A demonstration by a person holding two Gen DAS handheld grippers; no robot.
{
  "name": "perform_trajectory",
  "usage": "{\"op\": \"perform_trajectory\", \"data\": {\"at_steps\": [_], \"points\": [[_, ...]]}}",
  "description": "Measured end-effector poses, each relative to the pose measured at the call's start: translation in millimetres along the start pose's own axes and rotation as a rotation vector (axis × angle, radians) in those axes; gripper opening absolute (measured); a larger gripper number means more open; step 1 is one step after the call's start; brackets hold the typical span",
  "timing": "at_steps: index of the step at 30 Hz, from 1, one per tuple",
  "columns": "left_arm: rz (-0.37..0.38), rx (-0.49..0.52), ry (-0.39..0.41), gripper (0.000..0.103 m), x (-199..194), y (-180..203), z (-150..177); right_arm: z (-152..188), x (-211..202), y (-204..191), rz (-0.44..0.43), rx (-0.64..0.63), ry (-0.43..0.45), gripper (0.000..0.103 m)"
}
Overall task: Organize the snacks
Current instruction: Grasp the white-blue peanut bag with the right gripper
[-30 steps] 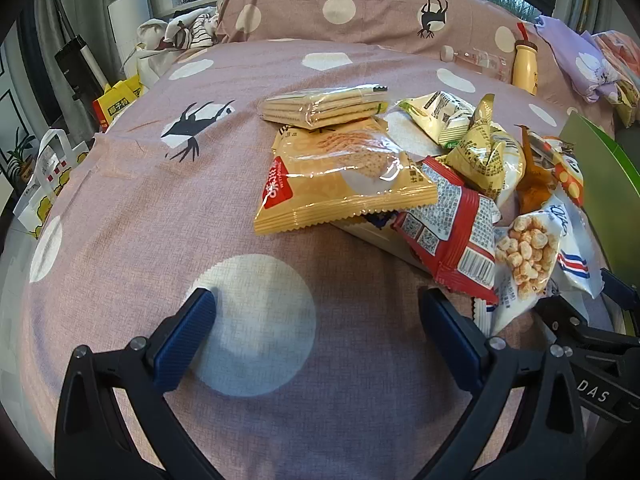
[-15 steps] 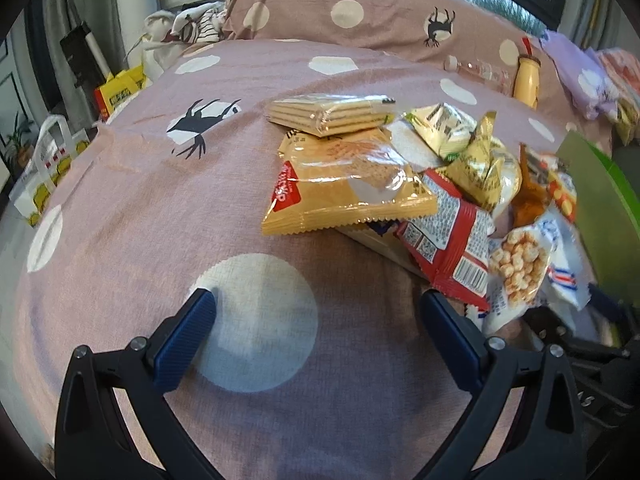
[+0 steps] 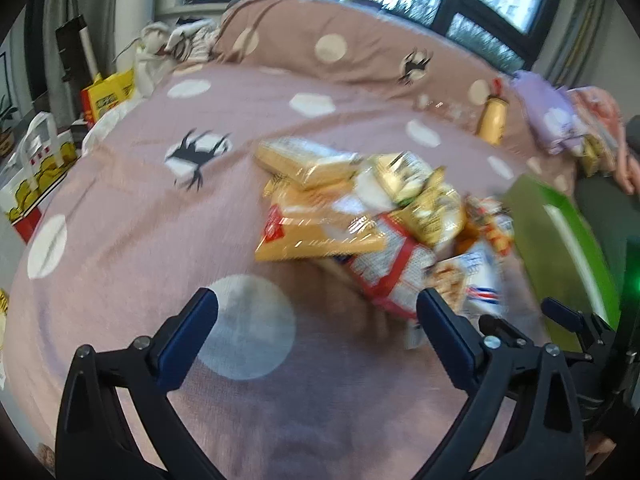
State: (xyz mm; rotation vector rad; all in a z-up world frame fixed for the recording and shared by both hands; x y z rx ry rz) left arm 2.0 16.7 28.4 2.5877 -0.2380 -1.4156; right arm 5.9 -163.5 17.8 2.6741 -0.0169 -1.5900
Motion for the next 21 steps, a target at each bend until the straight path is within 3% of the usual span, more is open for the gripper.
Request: {"op": "perform_trajectory", "data": {"at_steps": [4, 7, 10, 13, 15, 17, 18, 21], "points": [[0.052, 0.03, 0.037, 0.099, -27, 13, -25, -25, -39, 9, -0.175, 0.064, 0.025, 0.103], [0.089, 0.059, 0.058, 0.099, -41, 24, -44, -49, -56, 13, -0.255, 0.113, 0.035, 0.103], [0.122, 0.063, 0.048, 0.099, -42, 32, -57, -66, -54, 12, -0.318, 0.141, 0.031, 0.103], [0.187, 0.061, 0.003, 0.095, -28, 34, -46, -60, -38, 7, -0.379, 0.17, -0.005, 0.102], [0.249, 0.075, -0.061, 0.086, -10, 38, -32, -51, -20, 0, -0.42, 0.169, -0.059, 0.093], [0.289, 0.072, -0.165, 0.073, 11, 44, -20, -48, -6, -6, -0.423, 0.171, -0.109, 0.071], [0.3, 0.065, -0.204, 0.07, 19, 46, -13, -46, 1, -8, -0.42, 0.172, -0.131, 0.067], [0.3, 0.088, -0.236, 0.07, 28, 54, 0, -40, 13, -8, -0.434, 0.179, -0.175, 0.058]]}}
Point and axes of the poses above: each gripper's, at about its wrist camera, not at the fingertips, and x roughly the way its jaws point, y to its right, z to its underside, the point moved 4 cm from there along x, roughly the way its jaws point, and after that the axes turned 9 degrees about -y, right-handed, at the moved point
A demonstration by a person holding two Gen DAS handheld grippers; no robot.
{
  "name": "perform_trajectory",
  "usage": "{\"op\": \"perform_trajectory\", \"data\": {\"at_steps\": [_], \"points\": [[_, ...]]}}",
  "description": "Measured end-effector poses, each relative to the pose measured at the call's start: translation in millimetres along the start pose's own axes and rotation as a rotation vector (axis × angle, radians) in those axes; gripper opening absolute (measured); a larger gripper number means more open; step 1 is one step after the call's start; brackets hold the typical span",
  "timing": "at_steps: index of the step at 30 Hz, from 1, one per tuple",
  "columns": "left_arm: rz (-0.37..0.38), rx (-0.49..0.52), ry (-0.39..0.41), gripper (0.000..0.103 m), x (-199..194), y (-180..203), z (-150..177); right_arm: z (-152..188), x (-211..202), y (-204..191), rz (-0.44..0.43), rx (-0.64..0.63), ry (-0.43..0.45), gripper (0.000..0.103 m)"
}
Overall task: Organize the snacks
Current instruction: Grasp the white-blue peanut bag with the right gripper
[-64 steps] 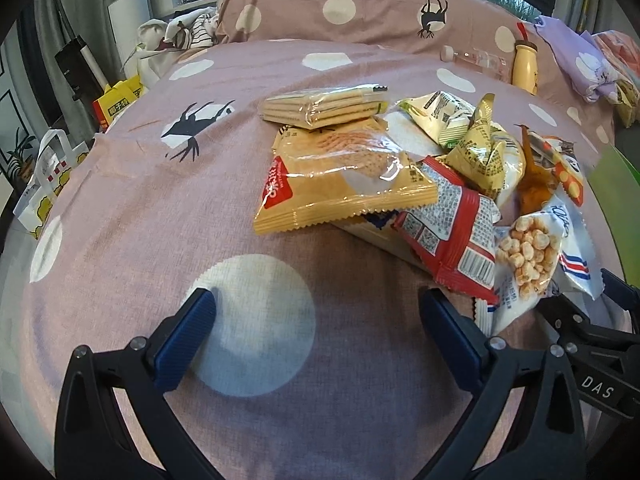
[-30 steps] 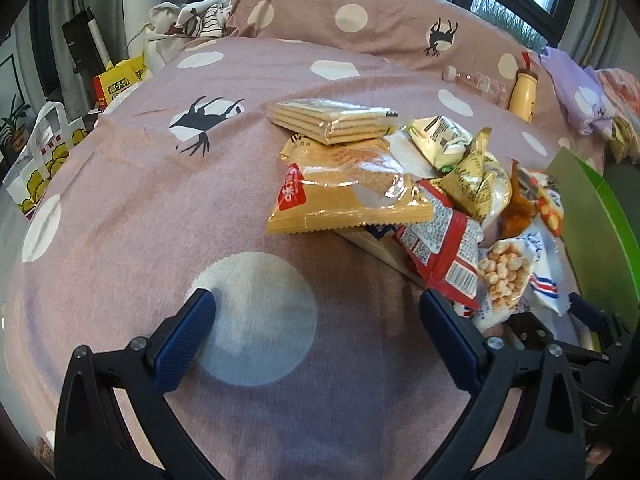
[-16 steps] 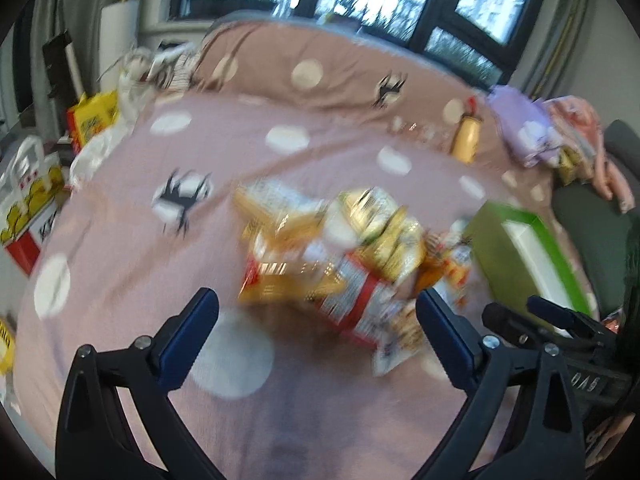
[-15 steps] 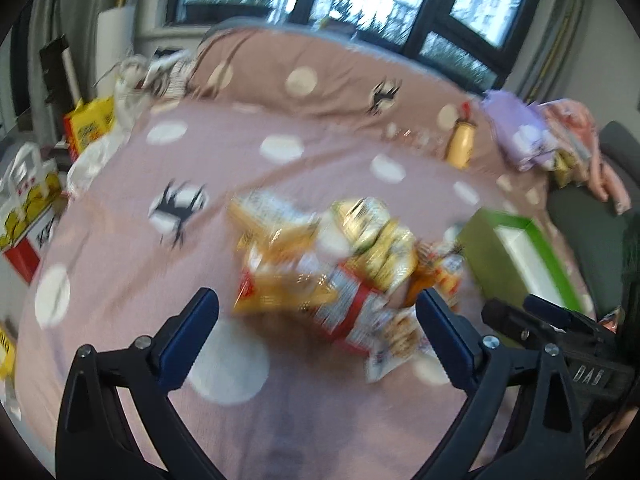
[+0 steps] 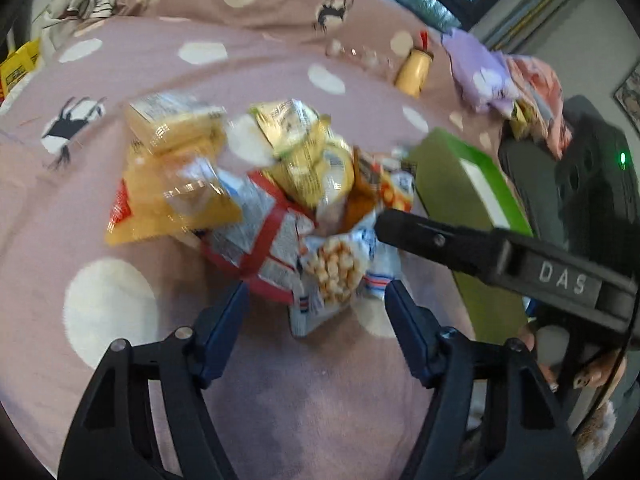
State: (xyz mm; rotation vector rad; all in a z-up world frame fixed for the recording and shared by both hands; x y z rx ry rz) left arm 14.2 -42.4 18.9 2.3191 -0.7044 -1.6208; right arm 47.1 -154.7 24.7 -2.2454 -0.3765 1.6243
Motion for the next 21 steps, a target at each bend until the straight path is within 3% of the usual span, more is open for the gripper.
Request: {"op": "perform_trajectory", "data": {"at_steps": [7, 10, 13, 14, 21], "points": [[0.018, -0.017, -0.058, 0.071, 22, 2, 12, 5, 20, 4, -0.017, 0.019, -0.041, 0.056], [0.004, 0.0, -0.037, 0.071, 23, 0, 10, 6, 30, 6, -0.076, 0.042, -0.078, 0.044], [0.011, 0.031, -0.021, 0.066, 25, 4, 11, 9, 28, 8, -0.09, 0.047, -0.069, 0.043], [0.015, 0.039, -0.019, 0.056, 27, 6, 12, 10, 27, 7, -0.094, 0.047, -0.066, 0.041], [-0.043, 0.098, 0.047, 0.051, 16, 39, 5, 13, -10, 3, -0.082, 0.006, 0.028, 0.04]]}}
Point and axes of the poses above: each gripper's, at about its wrist camera, not at the fingertips, and x roughly the way its jaws point, y to its right, z to its underside, the point moved 4 cm from there along x, roughly the way its jaws point, and after that the axes turned 9 degrees about -y, right-handed, at the moved point
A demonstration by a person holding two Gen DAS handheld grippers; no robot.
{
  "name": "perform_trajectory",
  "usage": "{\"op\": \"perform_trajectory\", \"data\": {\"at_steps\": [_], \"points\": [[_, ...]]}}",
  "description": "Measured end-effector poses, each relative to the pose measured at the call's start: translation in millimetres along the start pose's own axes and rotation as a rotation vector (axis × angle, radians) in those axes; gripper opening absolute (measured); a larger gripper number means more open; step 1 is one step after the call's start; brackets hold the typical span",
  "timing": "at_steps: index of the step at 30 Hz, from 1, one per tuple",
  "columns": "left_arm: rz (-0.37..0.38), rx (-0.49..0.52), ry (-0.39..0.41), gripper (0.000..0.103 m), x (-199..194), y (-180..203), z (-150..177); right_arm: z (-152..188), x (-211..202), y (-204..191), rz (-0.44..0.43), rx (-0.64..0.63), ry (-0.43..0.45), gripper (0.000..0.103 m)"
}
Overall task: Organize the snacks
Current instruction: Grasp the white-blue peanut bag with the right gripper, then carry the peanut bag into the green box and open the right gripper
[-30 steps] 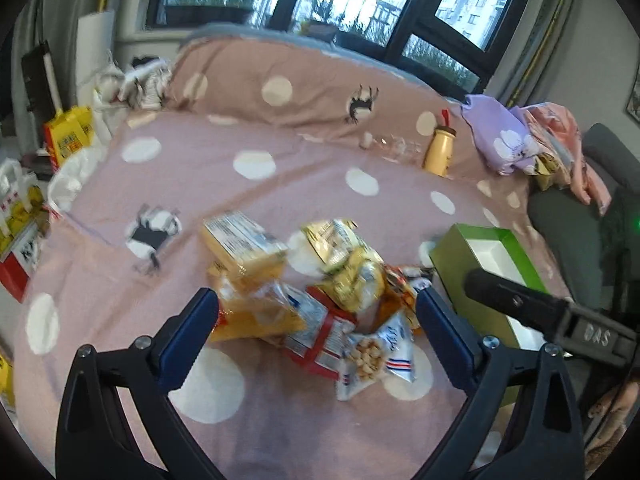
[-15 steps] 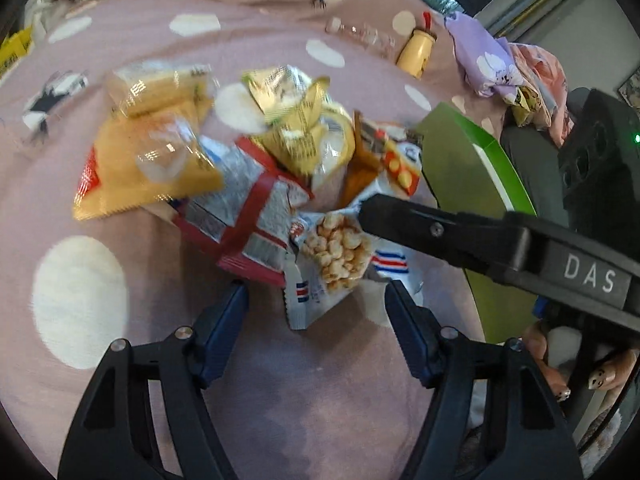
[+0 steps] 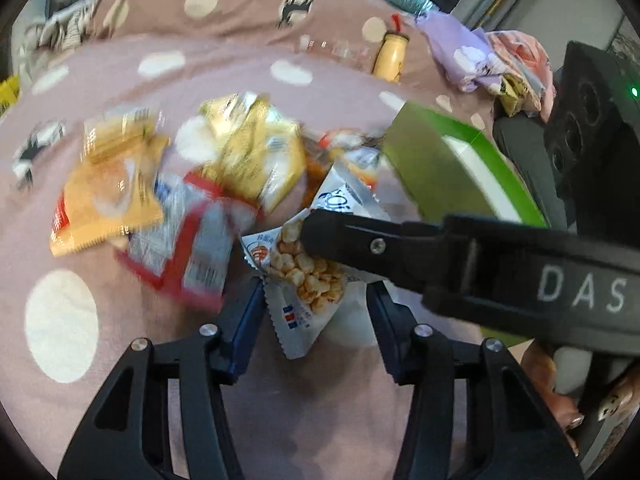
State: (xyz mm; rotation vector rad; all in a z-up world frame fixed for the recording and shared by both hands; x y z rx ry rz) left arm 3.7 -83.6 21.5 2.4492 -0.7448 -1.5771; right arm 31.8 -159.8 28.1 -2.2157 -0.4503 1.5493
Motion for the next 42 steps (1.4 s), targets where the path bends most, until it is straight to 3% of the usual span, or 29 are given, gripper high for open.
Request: {"op": "perform_trajectory", "data": {"at_steps": [6, 13, 17, 22, 24, 35, 37, 38, 41, 42], "points": [[0.021, 0.082, 0.078, 0.051, -18, 43, -24, -8, -57, 15, -0.007, 0.001, 0.151, 0.04], [0.042, 0.18, 0.068, 0.051, -5, 97, -49, -11, -104, 66, -0.065, 0.117, 0.246, 0.04], [0.054, 0.244, 0.051, 0.05, 10, 126, -57, -13, -123, 93, -0.045, 0.187, 0.292, 0.04], [0.092, 0.29, 0.017, 0.047, 31, 151, -61, -12, -132, 118, -0.019, 0.274, 0.313, 0.04], [0.093, 0.304, 0.004, 0.038, 38, 160, -61, -10, -138, 133, -0.003, 0.318, 0.322, 0.04], [0.103, 0.322, -0.037, 0.04, 57, 178, -56, -2, -145, 167, -0.008, 0.407, 0.314, 0.041], [0.113, 0.323, -0.025, 0.04, 50, 177, -54, -3, -145, 164, 0.013, 0.402, 0.315, 0.046], [0.117, 0.324, -0.012, 0.041, 44, 174, -53, -3, -145, 163, 0.02, 0.399, 0.321, 0.056], [0.098, 0.306, 0.014, 0.054, 28, 160, -52, -3, -150, 153, 0.029, 0.367, 0.359, 0.077], [0.091, 0.295, 0.025, 0.058, 23, 154, -52, -4, -151, 148, 0.038, 0.351, 0.366, 0.079]]}}
Point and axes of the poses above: each gripper's, at about its wrist camera, not at the fingertips, and x roughly the way its jaws point, y to its right, z to its underside, the point moved 4 cm from there along x, roughly the way its jaws point, and after that the axes turned 9 degrees about -y, right-handed, at the moved point
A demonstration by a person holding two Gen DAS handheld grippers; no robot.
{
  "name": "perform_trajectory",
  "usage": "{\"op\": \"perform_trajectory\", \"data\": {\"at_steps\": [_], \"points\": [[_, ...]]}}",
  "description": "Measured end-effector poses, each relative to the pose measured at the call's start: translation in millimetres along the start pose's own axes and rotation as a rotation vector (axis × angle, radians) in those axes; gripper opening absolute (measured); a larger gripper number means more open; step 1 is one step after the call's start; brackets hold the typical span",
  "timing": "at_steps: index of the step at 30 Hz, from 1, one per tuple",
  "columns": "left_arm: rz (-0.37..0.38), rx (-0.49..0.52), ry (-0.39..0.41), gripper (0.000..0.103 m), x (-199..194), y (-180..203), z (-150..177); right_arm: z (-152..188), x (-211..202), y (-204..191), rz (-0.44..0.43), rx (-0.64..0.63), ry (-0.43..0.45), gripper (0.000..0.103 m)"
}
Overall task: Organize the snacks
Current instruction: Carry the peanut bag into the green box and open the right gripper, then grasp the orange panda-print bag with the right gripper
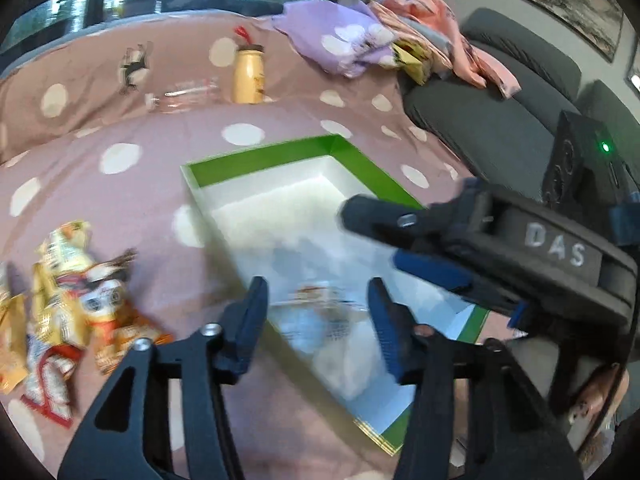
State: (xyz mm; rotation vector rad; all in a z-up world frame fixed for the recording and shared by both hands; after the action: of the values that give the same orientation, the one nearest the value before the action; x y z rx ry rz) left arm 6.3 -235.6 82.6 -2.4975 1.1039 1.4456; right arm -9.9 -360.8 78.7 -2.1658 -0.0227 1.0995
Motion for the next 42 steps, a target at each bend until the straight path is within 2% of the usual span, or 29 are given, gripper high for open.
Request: {"op": "perform_trajectory", "data": {"at_steps": [1, 5, 10, 13, 15, 18, 23, 26, 30, 36, 38, 42], "points": [[-0.009, -0.015, 0.015, 0.06, -9, -8, 2, 2, -1, -7, 0.009, -0.025, 0.011, 0.08], [-0.031, -0.078, 0.063, 0.081, -41, -41, 13, 7, 0, -32, 0.044, -0.106, 0.037, 0.087], [-0.138, -0.152, 0.121, 0.093, -81, -91, 35, 26, 13, -74, 0.059, -0.237, 0.036, 0.088], [-0.198, -0.174, 0.118, 0.094, -93, -120, 48, 37, 20, -91, 0.034, -0.285, 0.02, 0.089], [-0.236, -0.225, 0.144, 0.094, -101, -145, 58, 54, 30, -117, 0.027, -0.374, 0.019, 0.089], [-0.25, -0.305, 0.162, 0.094, -104, -176, 73, 65, 43, -130, 0.055, -0.41, 0.031, 0.09], [-0.297, -0.369, 0.13, 0.094, -103, -208, 86, 78, 62, -141, 0.063, -0.434, 0.021, 0.09], [-0.291, -0.404, 0.115, 0.094, -105, -219, 90, 85, 72, -147, 0.019, -0.439, -0.016, 0.09], [-0.278, -0.47, 0.072, 0.094, -104, -234, 99, 90, 83, -139, -0.008, -0.381, -0.066, 0.09], [-0.237, -0.497, 0.032, 0.093, -96, -239, 99, 91, 95, -139, -0.051, -0.346, -0.118, 0.09], [-0.209, -0.487, 0.03, 0.092, -95, -234, 99, 92, 98, -140, -0.039, -0.347, -0.123, 0.09], [-0.201, -0.452, 0.026, 0.087, -89, -223, 96, 93, 109, -137, 0.044, -0.36, -0.123, 0.089]]}}
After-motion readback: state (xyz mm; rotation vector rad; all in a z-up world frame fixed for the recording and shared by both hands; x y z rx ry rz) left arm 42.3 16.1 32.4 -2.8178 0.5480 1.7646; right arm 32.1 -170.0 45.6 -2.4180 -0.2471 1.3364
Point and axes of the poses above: each gripper's, at about its wrist camera, not at the fingertips, and x roughly the way its jaws point, y to its right, z to its underside, the point moved 4 cm from there along x, roughly the way its jaws point, and after that the axes turned 9 degrees about -y, right-handed, at the moved point
